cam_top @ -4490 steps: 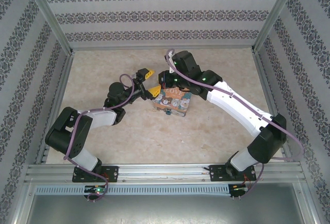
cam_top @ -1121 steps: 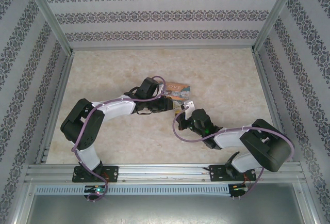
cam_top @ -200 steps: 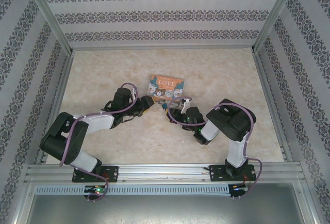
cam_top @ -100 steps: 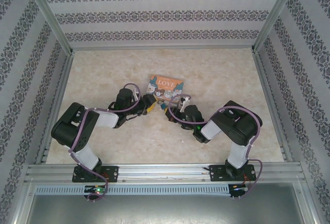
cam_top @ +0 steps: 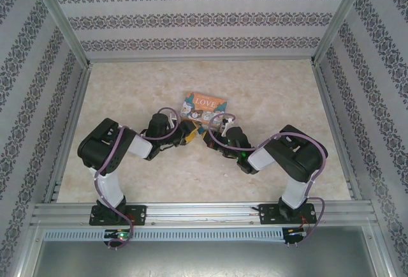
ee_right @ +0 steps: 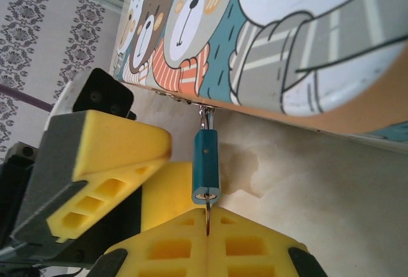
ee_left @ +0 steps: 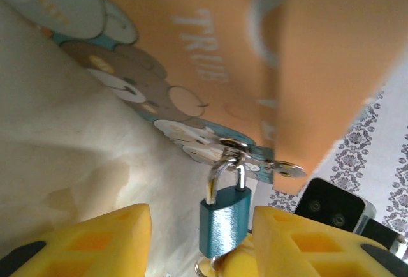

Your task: Unlock the padlock with the key

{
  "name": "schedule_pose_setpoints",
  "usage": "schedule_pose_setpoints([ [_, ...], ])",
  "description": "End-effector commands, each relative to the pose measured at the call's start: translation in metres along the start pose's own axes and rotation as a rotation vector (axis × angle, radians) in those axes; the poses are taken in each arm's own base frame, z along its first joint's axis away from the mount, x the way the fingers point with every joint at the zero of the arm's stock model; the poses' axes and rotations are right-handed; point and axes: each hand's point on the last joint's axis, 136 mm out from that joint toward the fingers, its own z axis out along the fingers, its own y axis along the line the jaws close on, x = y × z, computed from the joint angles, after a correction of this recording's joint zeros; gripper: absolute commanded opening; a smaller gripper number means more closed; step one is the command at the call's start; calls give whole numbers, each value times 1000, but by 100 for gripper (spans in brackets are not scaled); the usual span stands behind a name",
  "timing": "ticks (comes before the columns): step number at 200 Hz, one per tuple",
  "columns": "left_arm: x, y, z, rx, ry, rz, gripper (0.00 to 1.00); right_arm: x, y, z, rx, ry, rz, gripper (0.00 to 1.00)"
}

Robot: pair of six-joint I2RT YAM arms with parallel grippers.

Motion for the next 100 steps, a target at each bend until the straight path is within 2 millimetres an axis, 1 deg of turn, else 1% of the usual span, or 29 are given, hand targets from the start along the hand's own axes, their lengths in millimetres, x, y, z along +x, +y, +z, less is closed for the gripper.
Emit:
schedule_pose_setpoints([
  [1,4,-16,4,74,20,13,43,-8,32,2,-84,-9,-1,0],
  [20,3,-14,7,71,22,10,42,-8,33,3,-80,-2,2,0],
  [54,3,-14,12,85,30,-8,37,-9,36,5,-85,10,10,0],
  [79,3,-10,14,76,29,-23,36,-9,38,6,-90,23,31,0],
  [100,2,-10,15,78,27,-25,35,-8,39,8,-98,37,51,0],
])
